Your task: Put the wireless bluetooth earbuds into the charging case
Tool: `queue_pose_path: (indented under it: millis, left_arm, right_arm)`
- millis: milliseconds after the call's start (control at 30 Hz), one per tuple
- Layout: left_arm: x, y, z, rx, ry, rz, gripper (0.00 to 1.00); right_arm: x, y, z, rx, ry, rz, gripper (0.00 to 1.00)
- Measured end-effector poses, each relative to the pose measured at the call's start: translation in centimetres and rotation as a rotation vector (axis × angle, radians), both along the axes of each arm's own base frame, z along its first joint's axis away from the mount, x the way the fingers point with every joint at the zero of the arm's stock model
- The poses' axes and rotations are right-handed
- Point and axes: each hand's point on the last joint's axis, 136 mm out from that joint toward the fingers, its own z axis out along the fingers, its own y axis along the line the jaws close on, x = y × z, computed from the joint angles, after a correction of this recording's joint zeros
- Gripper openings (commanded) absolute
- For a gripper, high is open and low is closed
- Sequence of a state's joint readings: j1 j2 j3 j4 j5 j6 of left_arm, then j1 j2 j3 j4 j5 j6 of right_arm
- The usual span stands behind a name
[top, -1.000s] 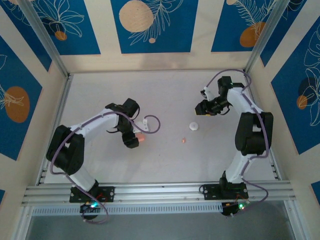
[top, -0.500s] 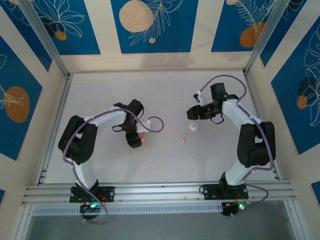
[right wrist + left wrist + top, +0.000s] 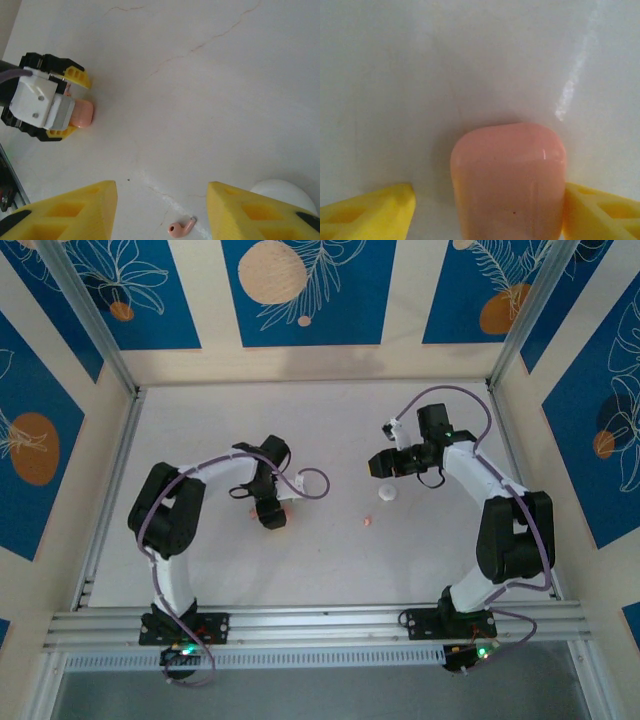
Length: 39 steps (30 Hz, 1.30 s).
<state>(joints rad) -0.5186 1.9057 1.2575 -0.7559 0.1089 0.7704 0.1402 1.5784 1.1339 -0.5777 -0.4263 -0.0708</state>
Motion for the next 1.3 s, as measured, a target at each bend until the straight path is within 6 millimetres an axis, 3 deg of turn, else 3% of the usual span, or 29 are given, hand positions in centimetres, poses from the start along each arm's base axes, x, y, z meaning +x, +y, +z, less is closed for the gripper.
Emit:
queue_pose_path:
  millis: [333,533,667,1000,1300]
  left_arm:
    - [0.6,0.3,-0.1,0.006,-0.019,-0.015,0.53]
    - [0.7,0.1,0.1,-0.011,-0.02,-0.019,0.48]
    - [-0.2,-0.2,0.6,-0.05,0.008,-0.031,0.48]
    - [-3.4,-2.6,4.8,-0.258,0.092,-0.053,0.46]
    - [-6.6,-4.5,8.4,-0.392,0.217,-0.076,0.46]
  right_arm:
    - [-1.2,-0.3,2.1,0.016,-0.16,-0.011,0.51]
    - [-1.9,-0.7,4.0,0.044,-0.303,-0.019,0.52]
    - [-2.8,-0.7,4.9,0.071,-0.397,-0.012,0.53]
    - [-6.3,-0.6,8.1,0.149,-0.672,0.029,0.56]
    - [-11.2,1.3,11.0,0.275,-0.883,0.242,0.66]
